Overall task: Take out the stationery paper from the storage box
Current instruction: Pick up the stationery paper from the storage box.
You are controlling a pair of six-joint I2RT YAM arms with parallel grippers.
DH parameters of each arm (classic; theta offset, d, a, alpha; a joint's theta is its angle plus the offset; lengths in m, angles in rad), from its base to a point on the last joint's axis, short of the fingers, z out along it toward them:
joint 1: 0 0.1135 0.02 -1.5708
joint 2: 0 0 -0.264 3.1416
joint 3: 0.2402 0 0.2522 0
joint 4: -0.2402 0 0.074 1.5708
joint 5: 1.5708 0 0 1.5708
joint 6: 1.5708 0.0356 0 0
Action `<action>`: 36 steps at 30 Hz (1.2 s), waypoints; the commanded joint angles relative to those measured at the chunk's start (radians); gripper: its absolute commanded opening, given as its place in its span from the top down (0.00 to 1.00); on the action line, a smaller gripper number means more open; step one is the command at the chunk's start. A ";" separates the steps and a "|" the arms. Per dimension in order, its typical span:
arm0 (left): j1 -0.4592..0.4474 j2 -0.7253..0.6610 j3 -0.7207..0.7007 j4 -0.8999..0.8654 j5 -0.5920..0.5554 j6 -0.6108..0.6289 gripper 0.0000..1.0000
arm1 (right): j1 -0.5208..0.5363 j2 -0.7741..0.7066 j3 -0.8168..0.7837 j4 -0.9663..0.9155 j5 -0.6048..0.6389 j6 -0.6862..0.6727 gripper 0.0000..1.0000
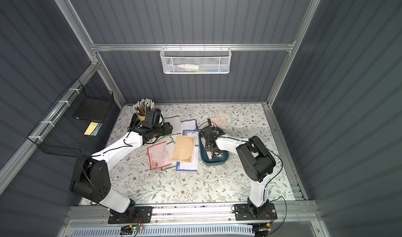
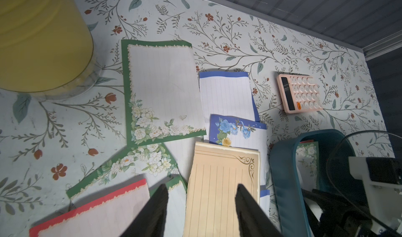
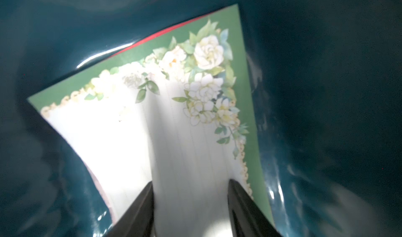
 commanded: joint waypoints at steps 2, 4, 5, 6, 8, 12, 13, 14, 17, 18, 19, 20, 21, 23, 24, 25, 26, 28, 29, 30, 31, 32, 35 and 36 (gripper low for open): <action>-0.004 -0.014 -0.014 -0.010 0.003 -0.007 0.47 | 0.003 0.076 -0.074 -0.096 -0.079 0.013 0.59; -0.004 -0.011 -0.016 -0.007 0.006 -0.007 0.47 | 0.002 0.065 -0.066 -0.098 -0.079 0.010 0.68; -0.004 -0.009 -0.016 -0.006 0.009 -0.007 0.47 | 0.002 0.059 -0.058 -0.103 -0.077 0.009 0.72; -0.004 -0.008 -0.014 -0.005 0.011 -0.007 0.47 | 0.002 0.051 -0.049 -0.107 -0.076 0.008 0.74; -0.004 -0.005 -0.010 -0.005 0.018 -0.007 0.47 | 0.003 0.031 -0.026 -0.126 -0.069 0.000 0.78; -0.004 -0.005 -0.006 0.007 0.055 -0.004 0.47 | 0.003 -0.013 0.021 -0.160 -0.044 -0.014 0.79; -0.005 -0.004 -0.007 0.010 0.069 0.000 0.47 | 0.003 -0.026 0.032 -0.169 -0.037 -0.018 0.79; -0.004 -0.001 -0.005 0.012 0.082 0.004 0.47 | 0.003 -0.040 0.042 -0.176 -0.031 -0.022 0.79; -0.005 0.007 -0.005 0.022 0.114 -0.002 0.47 | 0.003 -0.087 0.052 -0.181 -0.018 -0.020 0.80; -0.004 0.008 -0.009 0.031 0.132 -0.006 0.47 | 0.001 -0.102 0.052 -0.181 -0.014 -0.019 0.81; -0.004 0.008 -0.015 0.044 0.158 -0.012 0.47 | 0.001 -0.119 0.049 -0.179 -0.007 -0.017 0.83; -0.004 0.007 -0.023 0.062 0.182 -0.019 0.47 | 0.001 -0.135 0.044 -0.172 -0.001 -0.017 0.86; -0.004 0.007 -0.031 0.074 0.199 -0.025 0.47 | 0.002 -0.144 0.036 -0.166 0.003 -0.018 0.89; -0.004 0.014 -0.040 0.092 0.217 -0.037 0.47 | 0.002 -0.155 0.027 -0.163 0.011 -0.017 1.00; -0.004 0.017 -0.041 0.095 0.224 -0.039 0.47 | 0.001 -0.155 0.027 -0.167 0.014 -0.016 1.00; -0.004 0.023 -0.042 0.096 0.228 -0.042 0.47 | 0.001 -0.154 0.030 -0.175 0.012 -0.014 1.00; -0.004 0.026 -0.046 0.099 0.237 -0.044 0.47 | 0.001 -0.152 0.032 -0.186 0.013 -0.013 1.00; -0.004 0.028 -0.054 0.114 0.251 -0.051 0.47 | 0.001 -0.156 0.029 -0.186 0.011 -0.013 1.00; -0.004 0.027 -0.059 0.119 0.257 -0.055 0.47 | 0.001 -0.161 0.025 -0.182 0.011 -0.013 1.00; -0.004 0.028 -0.063 0.121 0.260 -0.057 0.47 | 0.000 -0.164 0.023 -0.178 0.011 -0.012 1.00; -0.004 0.027 -0.066 0.121 0.265 -0.059 0.47 | 0.000 -0.165 0.022 -0.176 0.012 -0.011 1.00; -0.004 0.029 -0.068 0.124 0.272 -0.062 0.47 | 0.001 -0.168 0.020 -0.175 0.012 -0.008 1.00; -0.005 0.029 -0.082 0.162 0.351 -0.081 0.47 | 0.000 -0.184 0.004 -0.148 0.018 -0.007 1.00; -0.005 0.030 -0.086 0.176 0.363 -0.088 0.47 | 0.000 -0.186 -0.003 -0.138 0.016 -0.010 0.99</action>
